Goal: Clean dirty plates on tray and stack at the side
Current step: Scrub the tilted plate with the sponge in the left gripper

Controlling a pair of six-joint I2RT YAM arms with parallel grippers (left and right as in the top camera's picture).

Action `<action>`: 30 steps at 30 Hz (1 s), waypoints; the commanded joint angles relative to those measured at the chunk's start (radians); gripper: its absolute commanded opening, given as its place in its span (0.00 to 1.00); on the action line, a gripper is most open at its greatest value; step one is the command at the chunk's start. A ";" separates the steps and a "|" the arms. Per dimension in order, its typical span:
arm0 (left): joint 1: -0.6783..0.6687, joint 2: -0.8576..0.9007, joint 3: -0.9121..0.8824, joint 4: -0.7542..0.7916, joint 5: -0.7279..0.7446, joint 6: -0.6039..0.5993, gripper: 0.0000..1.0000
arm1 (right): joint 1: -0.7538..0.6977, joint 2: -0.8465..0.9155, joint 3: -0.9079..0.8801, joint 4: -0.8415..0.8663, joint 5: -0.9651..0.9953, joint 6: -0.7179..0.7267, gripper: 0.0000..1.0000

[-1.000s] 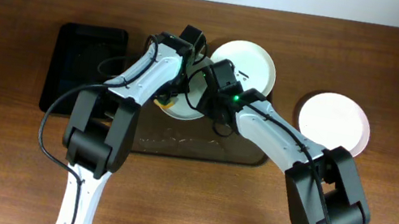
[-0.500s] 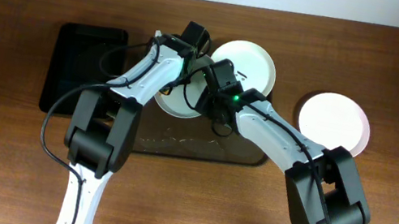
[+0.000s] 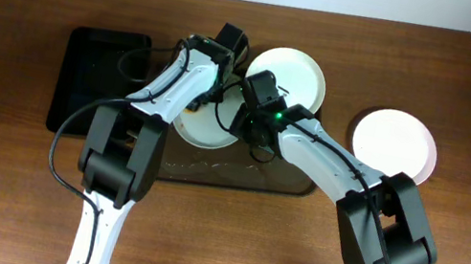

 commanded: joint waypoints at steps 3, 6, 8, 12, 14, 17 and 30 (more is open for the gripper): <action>0.004 0.016 -0.155 0.045 0.225 0.207 0.00 | 0.008 0.005 0.006 0.005 -0.017 -0.028 0.04; 0.005 0.016 -0.243 0.065 0.314 0.297 0.00 | 0.008 0.005 0.006 0.005 -0.017 -0.029 0.04; 0.005 0.016 -0.256 0.034 0.364 0.346 0.01 | 0.008 0.005 0.006 0.007 -0.016 -0.031 0.04; 0.005 0.014 -0.256 -0.021 0.383 0.428 0.01 | 0.008 0.005 0.006 0.012 -0.016 -0.031 0.04; 0.005 0.014 -0.256 -0.053 0.422 0.526 0.00 | 0.008 0.006 0.006 0.012 -0.016 -0.031 0.04; 0.005 0.014 -0.256 -0.107 0.465 0.623 0.01 | 0.008 0.005 0.006 0.013 -0.016 -0.031 0.04; 0.012 0.014 -0.273 -0.042 0.438 0.793 0.01 | 0.008 0.006 0.006 0.012 -0.016 -0.031 0.04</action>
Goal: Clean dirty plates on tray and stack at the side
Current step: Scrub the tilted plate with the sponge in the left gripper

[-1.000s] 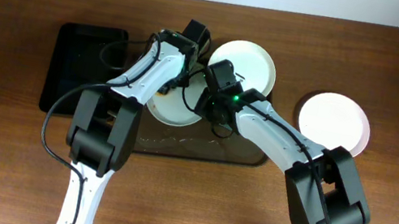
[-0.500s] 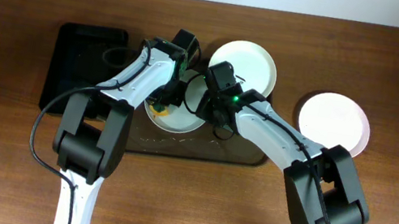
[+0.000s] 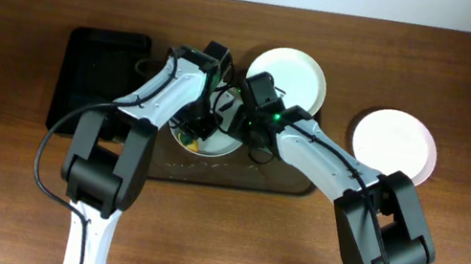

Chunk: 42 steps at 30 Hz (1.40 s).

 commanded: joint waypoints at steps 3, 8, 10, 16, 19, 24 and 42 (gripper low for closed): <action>0.014 0.115 -0.073 0.108 -0.028 -0.204 0.00 | 0.004 -0.002 0.012 -0.004 -0.006 -0.010 0.04; 0.022 0.115 -0.074 0.089 -0.221 -0.571 0.01 | 0.004 -0.002 0.012 -0.004 -0.006 -0.010 0.04; 0.021 0.115 -0.074 0.069 -0.245 -0.660 0.00 | 0.004 -0.002 0.012 -0.004 -0.006 -0.010 0.04; 0.020 0.115 -0.074 0.031 -0.239 -0.571 0.00 | 0.004 -0.002 0.012 -0.005 -0.006 -0.010 0.04; 0.019 0.115 -0.074 0.029 -0.209 -0.332 0.00 | 0.004 -0.002 0.012 -0.005 -0.006 -0.010 0.04; 0.019 0.115 -0.074 0.047 -0.205 -0.072 0.01 | 0.003 -0.002 0.012 -0.009 -0.002 -0.010 0.04; 0.019 0.115 -0.074 0.077 -0.111 -0.080 0.01 | -0.076 0.056 0.012 0.020 -0.120 -0.143 0.36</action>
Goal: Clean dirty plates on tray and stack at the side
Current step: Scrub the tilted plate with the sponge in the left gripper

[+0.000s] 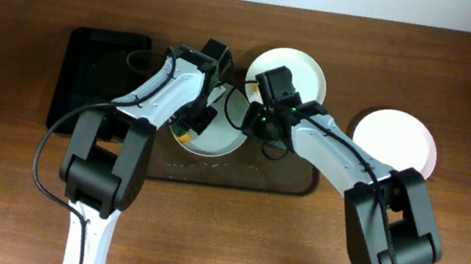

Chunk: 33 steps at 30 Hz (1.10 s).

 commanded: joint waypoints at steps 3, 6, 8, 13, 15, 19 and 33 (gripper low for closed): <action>0.007 0.119 -0.066 0.025 0.062 0.008 0.01 | 0.003 0.061 0.011 0.049 -0.061 -0.044 0.24; 0.007 0.119 -0.066 0.025 0.083 0.008 0.01 | 0.003 0.065 0.011 0.050 -0.063 -0.044 0.14; 0.007 0.119 -0.068 0.025 0.123 0.008 0.01 | 0.003 0.067 0.011 0.049 -0.063 -0.043 0.04; 0.007 0.120 -0.093 0.028 0.173 0.048 0.01 | 0.002 0.078 0.011 0.050 -0.086 -0.043 0.04; 0.007 0.121 -0.098 0.042 0.173 0.149 0.00 | 0.003 0.079 0.011 0.049 -0.090 -0.043 0.04; 0.007 0.121 -0.098 0.060 0.178 0.306 0.00 | 0.003 0.079 0.011 0.053 -0.097 -0.043 0.04; 0.008 0.121 -0.098 -0.001 0.347 0.482 0.00 | -0.009 0.079 0.011 0.053 -0.112 -0.043 0.04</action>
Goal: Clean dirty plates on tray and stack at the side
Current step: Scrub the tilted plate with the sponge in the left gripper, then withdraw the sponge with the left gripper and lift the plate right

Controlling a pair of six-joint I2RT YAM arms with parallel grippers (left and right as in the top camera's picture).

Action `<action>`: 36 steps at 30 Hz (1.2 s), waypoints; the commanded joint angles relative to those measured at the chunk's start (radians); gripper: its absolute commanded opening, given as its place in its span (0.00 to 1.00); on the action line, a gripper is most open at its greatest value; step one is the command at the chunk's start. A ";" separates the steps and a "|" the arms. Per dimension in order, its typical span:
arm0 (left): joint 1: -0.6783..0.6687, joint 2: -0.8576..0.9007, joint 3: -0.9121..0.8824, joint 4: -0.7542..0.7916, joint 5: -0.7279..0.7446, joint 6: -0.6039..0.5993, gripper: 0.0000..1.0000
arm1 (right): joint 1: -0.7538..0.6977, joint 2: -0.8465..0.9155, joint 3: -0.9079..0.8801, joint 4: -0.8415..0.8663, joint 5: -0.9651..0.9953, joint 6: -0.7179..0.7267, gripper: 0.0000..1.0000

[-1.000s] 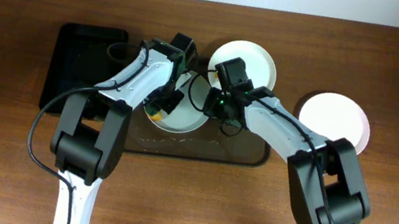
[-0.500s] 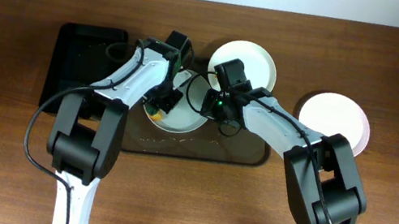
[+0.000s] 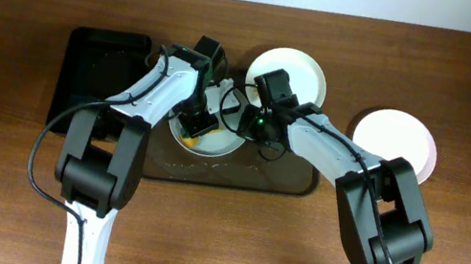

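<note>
A white plate lies in the dark tray at mid-table, with a small yellow bit on its left part. My left gripper points down onto that part of the plate; its fingers are too small and dark to read. My right gripper sits at the plate's upper right rim, its fingers hidden under the wrist. A second white plate lies at the tray's far edge. A pink-rimmed white plate rests on the table to the right.
A black tray lies to the left, under the left arm. Both forearms cross the middle tray from the near side. Brown tabletop surrounds everything.
My left gripper has shifted slightly right and nearer over the plate, and the yellow bit now shows beside its tip. The right gripper has stayed at the plate's rim, moved a little to the left.
At first both grippers met over a white plate at the tray's middle. Then the left gripper was lower on the plate with yellow bits showing. Later the right wrist stood nearer the far plate. Now both are over the same plate again.
</note>
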 commanded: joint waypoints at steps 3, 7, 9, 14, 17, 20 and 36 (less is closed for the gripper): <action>-0.009 0.130 -0.080 0.003 0.061 -0.130 0.00 | -0.002 0.020 0.011 0.002 -0.031 -0.011 0.04; 0.000 0.130 -0.080 0.088 -0.145 -0.526 0.00 | -0.002 0.020 0.011 0.002 -0.034 -0.011 0.04; 0.003 0.130 -0.080 0.129 -0.256 -0.682 0.00 | -0.002 0.020 0.011 0.002 -0.035 -0.011 0.04; 0.005 0.130 -0.080 0.246 -0.461 -0.842 0.01 | -0.002 0.020 0.011 0.001 -0.034 -0.011 0.04; 0.005 0.129 -0.079 0.360 -0.542 -0.868 0.01 | -0.002 0.020 0.011 -0.003 -0.034 -0.011 0.04; 0.005 0.129 -0.057 0.380 -0.541 -0.869 0.01 | -0.002 0.020 0.011 -0.010 -0.034 -0.011 0.04; 0.017 -0.083 0.362 -0.084 -0.337 -0.866 0.00 | -0.002 0.020 0.011 -0.029 -0.035 -0.034 0.04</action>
